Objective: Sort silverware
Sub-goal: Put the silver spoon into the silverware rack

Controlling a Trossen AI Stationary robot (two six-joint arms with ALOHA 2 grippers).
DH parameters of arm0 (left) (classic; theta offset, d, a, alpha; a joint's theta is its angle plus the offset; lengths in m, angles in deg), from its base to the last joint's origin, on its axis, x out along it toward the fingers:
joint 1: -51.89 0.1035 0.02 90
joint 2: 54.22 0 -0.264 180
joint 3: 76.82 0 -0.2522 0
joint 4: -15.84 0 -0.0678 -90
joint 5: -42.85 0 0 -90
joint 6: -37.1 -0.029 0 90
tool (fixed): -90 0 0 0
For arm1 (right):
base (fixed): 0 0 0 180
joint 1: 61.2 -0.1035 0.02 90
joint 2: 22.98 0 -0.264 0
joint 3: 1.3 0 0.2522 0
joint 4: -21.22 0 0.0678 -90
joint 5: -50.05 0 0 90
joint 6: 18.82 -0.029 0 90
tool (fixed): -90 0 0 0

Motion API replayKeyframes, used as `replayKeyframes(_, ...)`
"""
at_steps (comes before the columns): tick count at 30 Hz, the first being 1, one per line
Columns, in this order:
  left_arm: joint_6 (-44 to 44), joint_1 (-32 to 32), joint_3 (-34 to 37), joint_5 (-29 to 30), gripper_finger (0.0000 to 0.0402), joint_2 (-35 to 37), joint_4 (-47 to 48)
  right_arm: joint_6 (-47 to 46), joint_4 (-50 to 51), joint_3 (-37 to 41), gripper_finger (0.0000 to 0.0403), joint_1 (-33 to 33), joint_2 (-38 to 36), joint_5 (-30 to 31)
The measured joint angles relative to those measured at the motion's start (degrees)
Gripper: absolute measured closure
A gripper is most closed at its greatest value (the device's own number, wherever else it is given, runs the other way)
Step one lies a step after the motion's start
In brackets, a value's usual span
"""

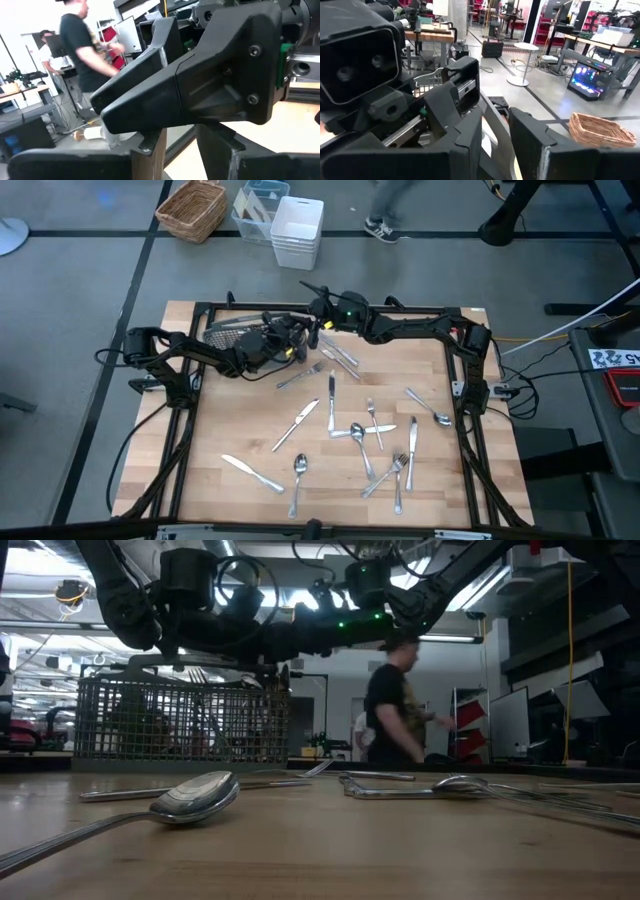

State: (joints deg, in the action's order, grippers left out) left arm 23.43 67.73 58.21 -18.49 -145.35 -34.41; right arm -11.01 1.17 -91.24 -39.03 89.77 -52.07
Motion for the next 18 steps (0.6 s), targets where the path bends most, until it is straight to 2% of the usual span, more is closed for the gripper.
replayKeyframes(5, -1.8, -0.8, 0.0, 1.4, 0.0306, 0.4, 0.8, 0.3, 0.5, 0.0, 0.0302, 0.0, -0.2, -0.1)
replayKeyframes(9, -1.5, -2.4, -0.1, 3.8, 0.0306, 3.9, 3.8, 1.3, 2.9, 0.0, 0.0302, 0.4, -2.6, 0.7)
replayKeyframes(14, -0.8, -5.0, -0.1, 6.5, 0.0306, 11.2, 13.1, 4.7, 14.3, 0.1, 0.0302, 1.2, -7.8, 8.5)
replayKeyframes(18, 5.9, -7.9, -0.1, 6.5, 0.0306, 18.9, 25.3, 4.1, 28.2, 0.1, 0.0302, 1.1, -13.0, 12.0)
